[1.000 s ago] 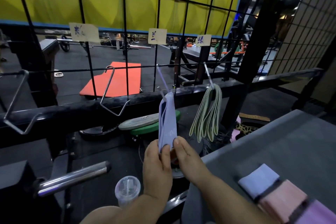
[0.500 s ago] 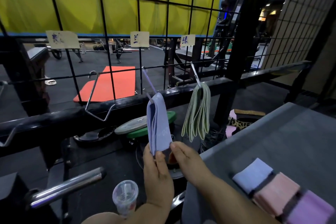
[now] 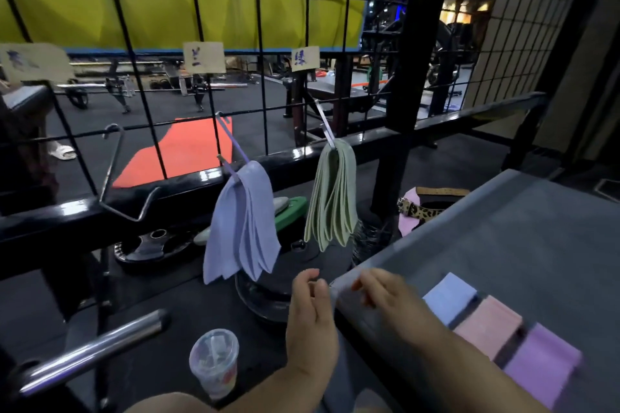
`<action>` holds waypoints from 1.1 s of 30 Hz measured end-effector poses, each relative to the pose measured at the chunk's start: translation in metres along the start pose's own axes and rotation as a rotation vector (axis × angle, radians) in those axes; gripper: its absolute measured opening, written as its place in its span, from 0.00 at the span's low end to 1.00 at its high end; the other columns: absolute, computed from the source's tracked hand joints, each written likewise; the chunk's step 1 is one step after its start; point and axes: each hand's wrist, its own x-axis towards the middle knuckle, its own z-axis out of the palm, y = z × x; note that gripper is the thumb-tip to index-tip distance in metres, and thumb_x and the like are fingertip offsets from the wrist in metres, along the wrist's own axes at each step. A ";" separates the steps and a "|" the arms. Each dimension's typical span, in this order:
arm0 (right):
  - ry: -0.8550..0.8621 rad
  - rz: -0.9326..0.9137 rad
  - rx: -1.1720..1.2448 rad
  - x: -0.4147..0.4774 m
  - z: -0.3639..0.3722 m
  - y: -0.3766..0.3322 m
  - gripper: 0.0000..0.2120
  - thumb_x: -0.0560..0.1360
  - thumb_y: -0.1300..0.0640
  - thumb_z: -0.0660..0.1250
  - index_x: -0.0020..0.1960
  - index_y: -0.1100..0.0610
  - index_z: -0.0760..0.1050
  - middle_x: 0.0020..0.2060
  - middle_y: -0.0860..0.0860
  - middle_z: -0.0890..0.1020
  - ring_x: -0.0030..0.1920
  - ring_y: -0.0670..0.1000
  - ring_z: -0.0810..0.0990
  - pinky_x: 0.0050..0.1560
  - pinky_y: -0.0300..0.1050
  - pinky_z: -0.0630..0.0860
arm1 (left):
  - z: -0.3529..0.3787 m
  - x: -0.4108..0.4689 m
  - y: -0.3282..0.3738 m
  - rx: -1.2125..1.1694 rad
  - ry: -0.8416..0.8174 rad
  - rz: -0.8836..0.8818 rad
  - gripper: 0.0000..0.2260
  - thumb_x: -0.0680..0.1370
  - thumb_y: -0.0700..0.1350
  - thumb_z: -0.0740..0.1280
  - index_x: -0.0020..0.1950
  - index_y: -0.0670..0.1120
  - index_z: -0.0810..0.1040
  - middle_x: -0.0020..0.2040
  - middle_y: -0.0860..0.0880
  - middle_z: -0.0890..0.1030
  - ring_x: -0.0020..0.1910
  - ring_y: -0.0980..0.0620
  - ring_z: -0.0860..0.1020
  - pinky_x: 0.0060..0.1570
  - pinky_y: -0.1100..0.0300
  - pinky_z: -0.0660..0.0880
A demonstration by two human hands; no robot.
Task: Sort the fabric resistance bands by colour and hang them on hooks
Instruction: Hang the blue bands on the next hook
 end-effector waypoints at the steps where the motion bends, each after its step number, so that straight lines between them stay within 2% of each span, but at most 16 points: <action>1: 0.012 0.024 -0.037 -0.001 -0.008 0.005 0.15 0.81 0.51 0.58 0.39 0.45 0.77 0.34 0.46 0.80 0.40 0.46 0.78 0.48 0.46 0.74 | 0.006 0.001 0.000 0.020 -0.025 0.006 0.08 0.83 0.50 0.54 0.60 0.55 0.69 0.53 0.51 0.76 0.52 0.53 0.74 0.47 0.62 0.68; 4: 0.051 0.101 -0.114 -0.003 -0.029 0.020 0.14 0.81 0.49 0.58 0.40 0.45 0.78 0.37 0.46 0.81 0.42 0.45 0.79 0.45 0.40 0.72 | 0.024 0.003 0.000 0.092 -0.091 0.040 0.09 0.83 0.50 0.55 0.60 0.52 0.70 0.53 0.51 0.76 0.51 0.52 0.74 0.47 0.61 0.68; 6: 0.092 0.138 -0.063 -0.007 -0.039 0.029 0.13 0.81 0.50 0.59 0.42 0.47 0.79 0.37 0.47 0.81 0.41 0.47 0.79 0.43 0.40 0.72 | 0.037 0.003 0.000 0.134 -0.153 0.072 0.08 0.83 0.50 0.56 0.59 0.50 0.71 0.51 0.51 0.75 0.50 0.51 0.74 0.48 0.60 0.68; 9: 0.142 0.128 -0.047 -0.013 -0.052 0.037 0.12 0.81 0.52 0.60 0.44 0.52 0.80 0.36 0.47 0.81 0.38 0.48 0.77 0.40 0.39 0.72 | 0.052 0.003 -0.001 0.208 -0.223 0.086 0.10 0.83 0.50 0.58 0.61 0.49 0.72 0.51 0.54 0.74 0.54 0.52 0.74 0.53 0.60 0.69; 11: 0.113 0.141 -0.206 -0.012 -0.063 0.046 0.11 0.81 0.52 0.60 0.45 0.51 0.80 0.38 0.47 0.81 0.38 0.47 0.77 0.41 0.40 0.71 | 0.061 0.005 -0.004 0.292 -0.268 0.105 0.13 0.82 0.50 0.59 0.65 0.49 0.73 0.55 0.53 0.75 0.58 0.52 0.74 0.59 0.58 0.70; 14: 0.056 0.194 -0.472 -0.009 -0.081 0.058 0.07 0.80 0.51 0.62 0.48 0.47 0.79 0.43 0.43 0.80 0.44 0.47 0.77 0.45 0.42 0.71 | 0.073 0.004 -0.009 0.497 -0.395 0.166 0.14 0.81 0.51 0.60 0.66 0.51 0.74 0.60 0.51 0.74 0.62 0.50 0.72 0.61 0.53 0.70; 17: -0.053 0.226 -0.525 -0.013 -0.095 0.064 0.07 0.76 0.52 0.65 0.47 0.40 0.76 0.43 0.39 0.78 0.44 0.43 0.77 0.41 0.35 0.69 | 0.079 0.001 -0.008 0.747 -0.452 0.212 0.15 0.79 0.54 0.61 0.65 0.56 0.74 0.63 0.52 0.69 0.65 0.48 0.67 0.62 0.52 0.67; 19: -0.114 0.236 -0.544 -0.015 -0.100 0.066 0.08 0.75 0.52 0.66 0.46 0.38 0.75 0.42 0.38 0.77 0.43 0.39 0.76 0.38 0.31 0.67 | 0.083 0.000 -0.005 0.816 -0.459 0.221 0.14 0.79 0.55 0.61 0.65 0.58 0.74 0.64 0.53 0.67 0.65 0.48 0.64 0.62 0.52 0.64; 21: -0.153 0.231 -0.557 -0.016 -0.102 0.068 0.08 0.73 0.51 0.68 0.44 0.37 0.75 0.43 0.37 0.77 0.44 0.37 0.75 0.38 0.28 0.66 | 0.087 -0.001 -0.004 0.823 -0.456 0.217 0.14 0.79 0.55 0.61 0.63 0.57 0.74 0.64 0.54 0.67 0.65 0.48 0.64 0.62 0.51 0.63; 25: -0.219 0.210 -0.503 -0.014 -0.102 0.072 0.13 0.69 0.54 0.74 0.43 0.37 0.75 0.46 0.37 0.79 0.47 0.37 0.76 0.45 0.28 0.71 | 0.093 0.000 -0.004 0.767 -0.433 0.208 0.12 0.79 0.54 0.62 0.62 0.58 0.74 0.64 0.55 0.67 0.65 0.48 0.64 0.62 0.52 0.62; 29: -0.213 0.176 -0.500 -0.011 -0.100 0.073 0.16 0.67 0.53 0.77 0.43 0.36 0.74 0.44 0.39 0.78 0.46 0.39 0.76 0.44 0.29 0.72 | 0.096 0.004 -0.002 0.686 -0.417 0.200 0.07 0.78 0.53 0.64 0.55 0.56 0.76 0.61 0.56 0.70 0.64 0.49 0.65 0.60 0.53 0.62; 33: -0.196 0.172 -0.436 -0.012 -0.100 0.075 0.17 0.65 0.53 0.77 0.45 0.36 0.75 0.50 0.42 0.79 0.48 0.39 0.79 0.50 0.33 0.75 | 0.100 0.012 0.002 0.580 -0.433 0.121 0.05 0.78 0.52 0.65 0.53 0.55 0.76 0.58 0.56 0.75 0.62 0.51 0.70 0.61 0.52 0.66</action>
